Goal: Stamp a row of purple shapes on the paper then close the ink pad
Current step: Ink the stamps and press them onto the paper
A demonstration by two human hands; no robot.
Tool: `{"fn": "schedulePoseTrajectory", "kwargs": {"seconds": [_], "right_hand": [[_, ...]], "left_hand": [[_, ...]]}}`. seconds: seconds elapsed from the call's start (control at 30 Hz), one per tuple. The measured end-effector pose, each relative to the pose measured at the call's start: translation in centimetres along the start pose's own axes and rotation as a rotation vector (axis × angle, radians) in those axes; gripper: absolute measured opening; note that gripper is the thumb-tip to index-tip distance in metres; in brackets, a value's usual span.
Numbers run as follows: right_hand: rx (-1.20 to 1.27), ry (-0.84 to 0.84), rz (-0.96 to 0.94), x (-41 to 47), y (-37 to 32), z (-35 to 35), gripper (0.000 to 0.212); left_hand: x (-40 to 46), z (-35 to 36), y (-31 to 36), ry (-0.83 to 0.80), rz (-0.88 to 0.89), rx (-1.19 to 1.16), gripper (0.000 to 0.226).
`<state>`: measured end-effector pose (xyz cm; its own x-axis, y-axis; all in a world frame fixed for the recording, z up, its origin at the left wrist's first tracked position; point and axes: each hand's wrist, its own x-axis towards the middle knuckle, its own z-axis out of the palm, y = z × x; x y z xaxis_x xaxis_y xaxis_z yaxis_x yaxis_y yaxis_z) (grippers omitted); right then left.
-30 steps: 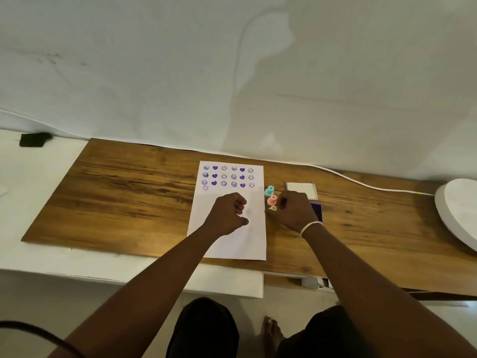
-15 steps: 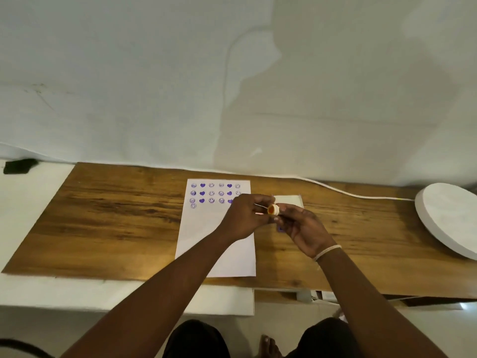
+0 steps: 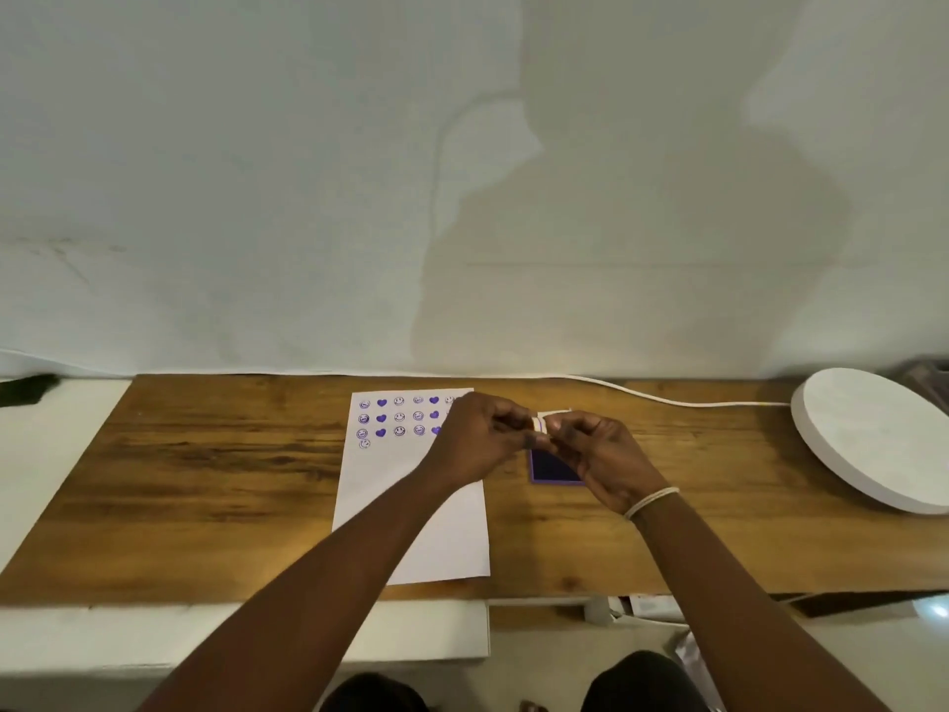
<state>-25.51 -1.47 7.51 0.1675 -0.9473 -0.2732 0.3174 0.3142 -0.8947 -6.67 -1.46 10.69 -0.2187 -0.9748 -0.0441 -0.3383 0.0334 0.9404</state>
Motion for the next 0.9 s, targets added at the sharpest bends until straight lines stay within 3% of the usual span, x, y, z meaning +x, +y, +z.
{"fn": "schedulePoseTrajectory", "kwargs": {"seconds": [0.13,0.2,0.27,0.33,0.43,0.6,0.9], "right_hand": [[-0.023,0.051,-0.054,-0.1,-0.9,-1.7,0.029],[-0.111,0.119,-0.047,0.2,-1.1,-3.0,0.030],[-0.388,0.229,-0.065,1.2,-0.7,-4.1,0.030],[-0.865,0.308,-0.103,2.3,0.3,-4.9,0.029],[-1.328,0.207,-0.103,3.5,1.8,-5.1,0.028],[-1.460,0.126,-0.098,4.6,3.6,-4.3,0.019],[-1.546,0.207,-0.138,4.3,5.6,-3.7,0.016]], "left_hand": [[0.2,-0.7,-1.5,0.010,-0.160,-0.172,0.031],[0.3,-1.1,-2.9,-0.020,-0.199,-0.143,0.029],[0.0,-1.1,-4.2,-0.026,-0.208,0.000,0.031],[-0.8,-1.1,-5.4,-0.016,-0.214,0.175,0.035],[-2.2,-1.9,-7.5,-0.012,-0.234,0.363,0.033],[-4.1,-4.3,-10.4,0.017,-0.316,0.456,0.033],[-5.4,-7.5,-12.6,0.073,-0.355,0.595,0.030]]}}
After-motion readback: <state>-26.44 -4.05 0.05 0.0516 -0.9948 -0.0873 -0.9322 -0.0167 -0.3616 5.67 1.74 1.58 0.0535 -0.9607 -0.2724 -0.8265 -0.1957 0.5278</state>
